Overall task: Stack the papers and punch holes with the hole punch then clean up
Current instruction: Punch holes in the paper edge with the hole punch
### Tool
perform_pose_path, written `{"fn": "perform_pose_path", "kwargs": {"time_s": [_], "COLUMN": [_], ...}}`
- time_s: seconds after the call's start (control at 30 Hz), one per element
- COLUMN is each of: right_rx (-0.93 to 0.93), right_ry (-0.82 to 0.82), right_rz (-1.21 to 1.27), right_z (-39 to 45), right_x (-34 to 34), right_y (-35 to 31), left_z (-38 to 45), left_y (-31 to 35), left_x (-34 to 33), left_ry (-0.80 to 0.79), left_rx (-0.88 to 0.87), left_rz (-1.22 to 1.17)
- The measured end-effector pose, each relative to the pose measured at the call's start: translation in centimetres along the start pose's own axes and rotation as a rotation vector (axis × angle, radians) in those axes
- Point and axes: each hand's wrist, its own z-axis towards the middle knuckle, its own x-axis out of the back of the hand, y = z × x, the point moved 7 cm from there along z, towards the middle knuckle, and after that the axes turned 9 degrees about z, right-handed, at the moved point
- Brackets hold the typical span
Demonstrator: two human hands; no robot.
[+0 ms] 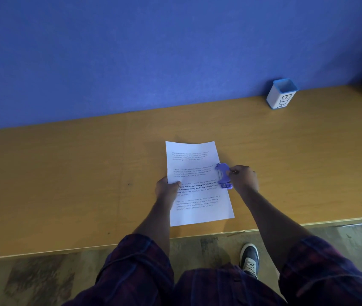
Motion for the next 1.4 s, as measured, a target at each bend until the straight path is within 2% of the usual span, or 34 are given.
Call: {"fn": "perform_pose_path", "kwargs": {"time_s": [0.37,0.53,0.9,1.4], "right_rx": [-0.025,-0.030,-0.054,-0.116], "right_ry": [-0.027,-0.044,-0.053,-0.052], "right_rz": [-0.054,-0.091,-0.142,-0.150], "right_z": [-0.1,0.1,0.2,0.5], "right_x": [0.4,0.5,0.6,0.5], "right_y": [-0.5,-1.0,-1.4,-1.6], "left_z": [0.8,1.0,1.2,1.9], "left_y": [1.3,1.7,2.5,0.9], "left_x": [0.3,1.1,1.6,1.5], "left_ry": [-0.090,-0.021,0.012,0.035], "left_rx": [-0.051,-0.094,-0.111,-0.045], "left_rz": [0.095,0.190,0.268,0.200]}}
